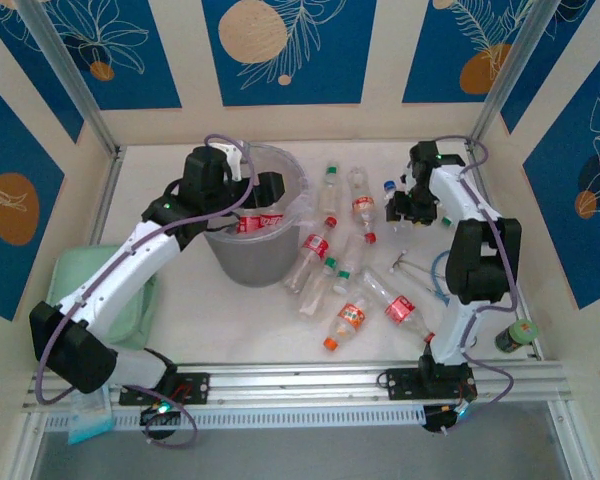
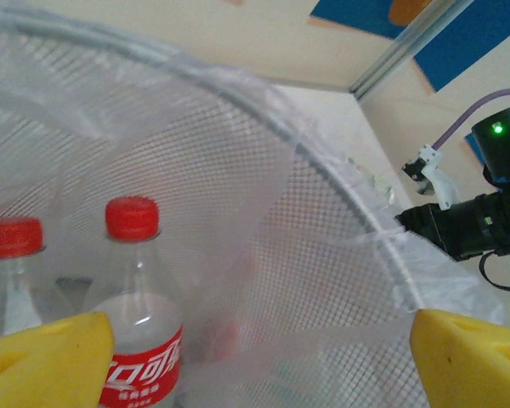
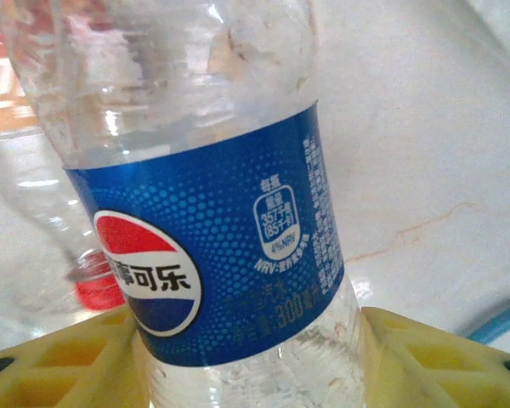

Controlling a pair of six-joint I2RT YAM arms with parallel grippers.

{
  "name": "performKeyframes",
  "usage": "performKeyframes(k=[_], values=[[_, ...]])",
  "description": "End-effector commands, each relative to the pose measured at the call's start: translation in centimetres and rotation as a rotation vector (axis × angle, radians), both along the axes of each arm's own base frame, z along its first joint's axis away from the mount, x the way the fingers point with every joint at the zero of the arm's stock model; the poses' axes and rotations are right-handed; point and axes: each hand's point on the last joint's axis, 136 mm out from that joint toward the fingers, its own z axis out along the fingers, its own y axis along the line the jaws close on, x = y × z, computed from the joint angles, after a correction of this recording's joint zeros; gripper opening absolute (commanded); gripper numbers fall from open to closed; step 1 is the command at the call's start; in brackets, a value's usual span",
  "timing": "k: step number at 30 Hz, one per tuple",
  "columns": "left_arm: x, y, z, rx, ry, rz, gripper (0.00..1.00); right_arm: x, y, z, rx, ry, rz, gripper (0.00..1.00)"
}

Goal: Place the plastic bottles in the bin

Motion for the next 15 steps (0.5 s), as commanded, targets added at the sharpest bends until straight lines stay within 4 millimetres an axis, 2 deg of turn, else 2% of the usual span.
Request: performKeyframes(k=[1, 6, 11, 15], values=[[-0.1, -0.8, 3.9, -0.121, -0.098, -0.045, 0.95, 0.3, 2.0, 5.7, 0.133, -0.148, -0.019, 0.52], [0.8, -1.8, 6.9, -0.209, -0.173, -0.06, 0.99, 0.5, 5.5, 12.0, 0.289, -0.31, 0.064, 0.51], [2.1, -3.3, 10.0, -0.407, -0.248, -0.075, 0.99, -0.6, 10.7, 17.7, 0.414, -0.452, 0.232, 0.5], [3.1, -4.2, 10.8, -0.473, -0.258, -0.087, 0.99, -1.7, 13.5, 19.9, 0.428, -0.513, 0.335, 0.49]])
